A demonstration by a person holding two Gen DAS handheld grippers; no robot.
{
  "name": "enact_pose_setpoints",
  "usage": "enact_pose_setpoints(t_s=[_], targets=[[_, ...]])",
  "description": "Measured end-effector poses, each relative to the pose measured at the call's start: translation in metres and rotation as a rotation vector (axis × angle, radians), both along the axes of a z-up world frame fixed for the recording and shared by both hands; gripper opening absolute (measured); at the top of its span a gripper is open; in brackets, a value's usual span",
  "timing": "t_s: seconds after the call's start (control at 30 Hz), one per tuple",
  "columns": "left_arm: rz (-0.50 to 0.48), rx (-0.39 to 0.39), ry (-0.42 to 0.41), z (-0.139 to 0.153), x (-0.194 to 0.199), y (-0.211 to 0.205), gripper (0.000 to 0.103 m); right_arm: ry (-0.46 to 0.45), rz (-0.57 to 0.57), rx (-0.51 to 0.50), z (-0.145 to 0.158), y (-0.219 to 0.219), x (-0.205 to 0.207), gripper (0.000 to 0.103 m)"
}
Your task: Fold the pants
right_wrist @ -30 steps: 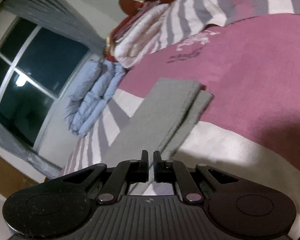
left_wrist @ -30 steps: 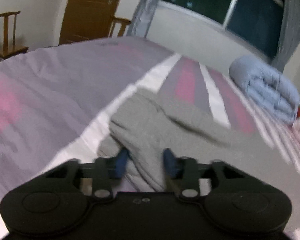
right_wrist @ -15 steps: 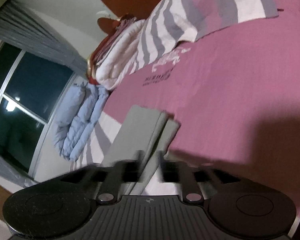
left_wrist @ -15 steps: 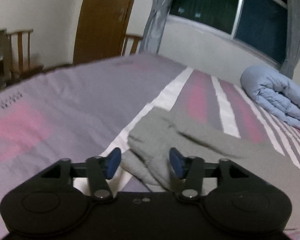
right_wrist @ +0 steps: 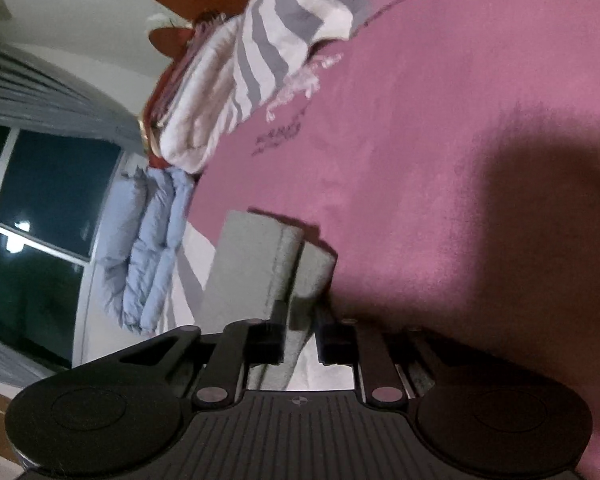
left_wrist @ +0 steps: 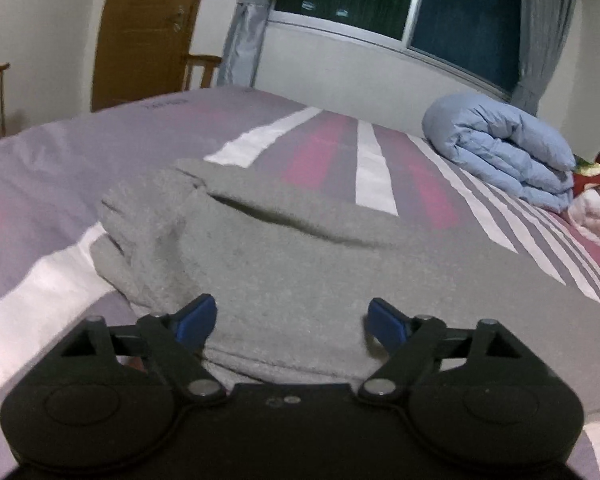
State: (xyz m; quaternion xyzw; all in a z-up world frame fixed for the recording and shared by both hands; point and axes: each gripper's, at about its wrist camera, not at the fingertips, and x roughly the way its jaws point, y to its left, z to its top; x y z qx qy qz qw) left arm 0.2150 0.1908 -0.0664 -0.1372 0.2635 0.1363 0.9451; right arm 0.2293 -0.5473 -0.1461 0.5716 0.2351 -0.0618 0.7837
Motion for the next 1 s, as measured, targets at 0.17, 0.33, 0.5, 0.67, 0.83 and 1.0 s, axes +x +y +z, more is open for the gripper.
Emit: enact_pose_setpoints(t_s=[0.17,0.33,0.5,0.67,0.83,1.0], targets=[[-0.017,0.037,0.02,-0.005,0.006,-0.005,0.081,-0.008,0.063,-0.173,0.021,0.0,0.018,0.007],[-0.022,0.029,0.012,-0.005,-0.001,-0.004,0.081,-0.121,0.105,-0.306,0.052,0.001,0.011,0.007],[-0.024,0.025,0.008,-0.003,-0.001,-0.002,0.081,-0.036,0.052,-0.104,-0.006,-0.02,0.009,0.007],[-0.024,0.014,-0.001,-0.004,-0.002,-0.001,0.082,-0.076,-0.092,-0.047,0.01,-0.028,-0.03,0.007],[-0.026,0.022,0.002,-0.004,-0.001,-0.003,0.083,-0.109,-0.037,-0.04,0.021,-0.015,-0.027,0.015],[-0.025,0.005,-0.01,-0.004,-0.001,-0.002,0.083,-0.095,-0.034,-0.062,0.022,0.0,-0.01,0.064]])
